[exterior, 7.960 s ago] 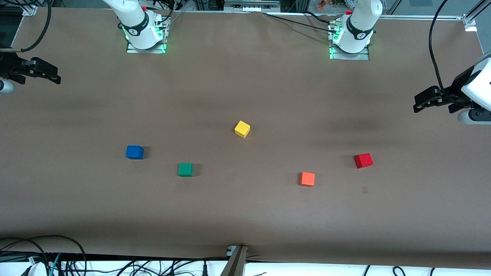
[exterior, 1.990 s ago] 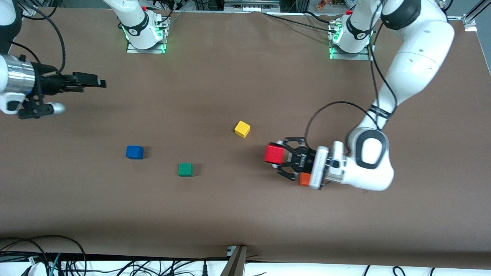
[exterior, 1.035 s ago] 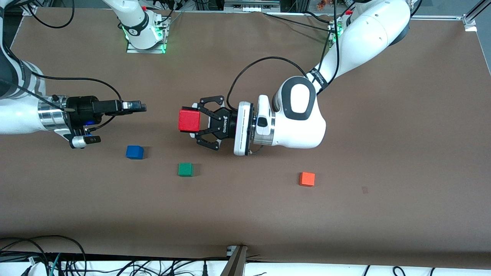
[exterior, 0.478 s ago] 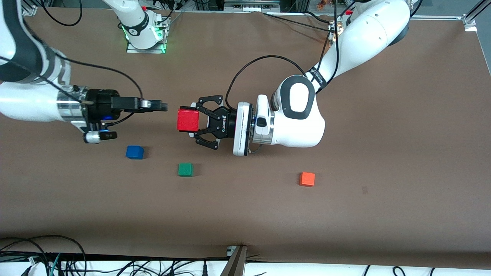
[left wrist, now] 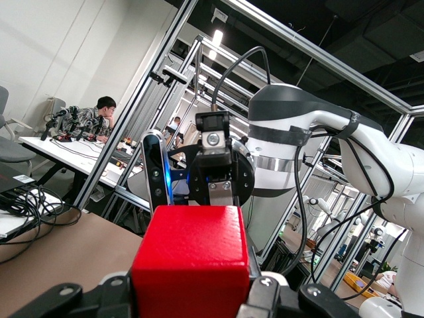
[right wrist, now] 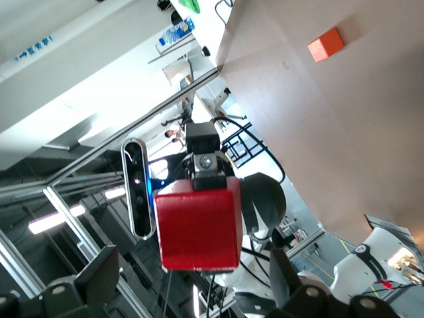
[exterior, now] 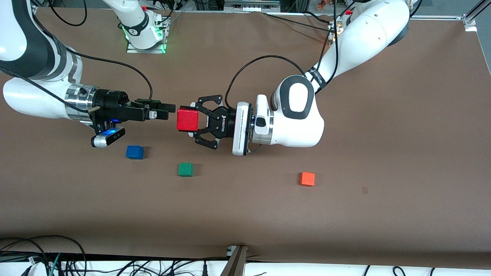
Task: Pass red block to right arm, stack on blue
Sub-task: 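Grasp the red cube with the right gripper from the left gripper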
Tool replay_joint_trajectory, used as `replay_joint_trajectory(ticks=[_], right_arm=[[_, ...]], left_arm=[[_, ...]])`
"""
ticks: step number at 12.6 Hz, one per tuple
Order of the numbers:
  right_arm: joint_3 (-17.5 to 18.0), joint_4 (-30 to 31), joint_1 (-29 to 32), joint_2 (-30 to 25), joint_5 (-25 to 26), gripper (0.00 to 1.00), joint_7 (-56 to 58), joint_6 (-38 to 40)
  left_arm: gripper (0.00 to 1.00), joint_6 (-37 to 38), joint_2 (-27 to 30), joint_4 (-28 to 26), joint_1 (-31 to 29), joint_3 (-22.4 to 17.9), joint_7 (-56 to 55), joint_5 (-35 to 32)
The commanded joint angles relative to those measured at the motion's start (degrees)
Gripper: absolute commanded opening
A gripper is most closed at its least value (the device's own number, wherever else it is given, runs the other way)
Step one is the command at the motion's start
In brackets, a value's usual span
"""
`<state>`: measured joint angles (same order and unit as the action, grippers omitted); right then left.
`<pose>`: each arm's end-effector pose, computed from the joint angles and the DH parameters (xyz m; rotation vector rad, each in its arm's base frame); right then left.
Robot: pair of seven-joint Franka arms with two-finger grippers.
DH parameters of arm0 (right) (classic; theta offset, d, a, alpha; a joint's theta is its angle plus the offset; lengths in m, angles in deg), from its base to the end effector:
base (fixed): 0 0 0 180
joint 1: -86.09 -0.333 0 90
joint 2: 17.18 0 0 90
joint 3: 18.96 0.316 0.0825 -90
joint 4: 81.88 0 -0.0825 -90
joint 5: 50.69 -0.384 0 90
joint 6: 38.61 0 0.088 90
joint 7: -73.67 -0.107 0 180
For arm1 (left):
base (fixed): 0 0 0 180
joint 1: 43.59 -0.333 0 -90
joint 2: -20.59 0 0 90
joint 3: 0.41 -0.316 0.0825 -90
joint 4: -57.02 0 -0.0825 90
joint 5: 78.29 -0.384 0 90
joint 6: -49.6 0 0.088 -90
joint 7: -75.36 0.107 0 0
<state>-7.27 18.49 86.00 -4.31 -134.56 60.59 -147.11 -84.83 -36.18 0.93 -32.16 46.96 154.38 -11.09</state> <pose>0.6143 0.1919 0.4995 -1.6690 0.5658 0.3914 0.6458 -0.4948 0.4412 1.3103 -0.8254 0.8100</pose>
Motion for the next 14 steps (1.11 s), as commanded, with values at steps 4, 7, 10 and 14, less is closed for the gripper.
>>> replay_joint_trajectory(ticks=[4, 7, 10, 14], right_arm=[[0.35, 0.35, -5.62, -0.30, 2.73, 0.49, -0.11, -7.87], [0.18, 0.35, -5.27, -0.30, 3.45, 0.07, 0.07, -7.35], [0.09, -0.35, -4.92, -0.30, 3.37, 0.03, -0.46, -7.35], [0.09, -0.79, -4.92, -0.39, 3.54, 0.02, -1.07, -7.43]], left_arm=[[0.00, -0.57, -0.18, 0.90, 0.70, -0.08, -0.26, 0.92], [0.00, -0.57, -0.18, 0.90, 0.70, 0.00, -0.26, 1.01], [0.00, -0.57, -0.18, 0.90, 0.70, 0.00, -0.26, 1.01], [0.99, -0.57, -0.18, 0.37, -0.17, -0.17, -0.35, 0.83]])
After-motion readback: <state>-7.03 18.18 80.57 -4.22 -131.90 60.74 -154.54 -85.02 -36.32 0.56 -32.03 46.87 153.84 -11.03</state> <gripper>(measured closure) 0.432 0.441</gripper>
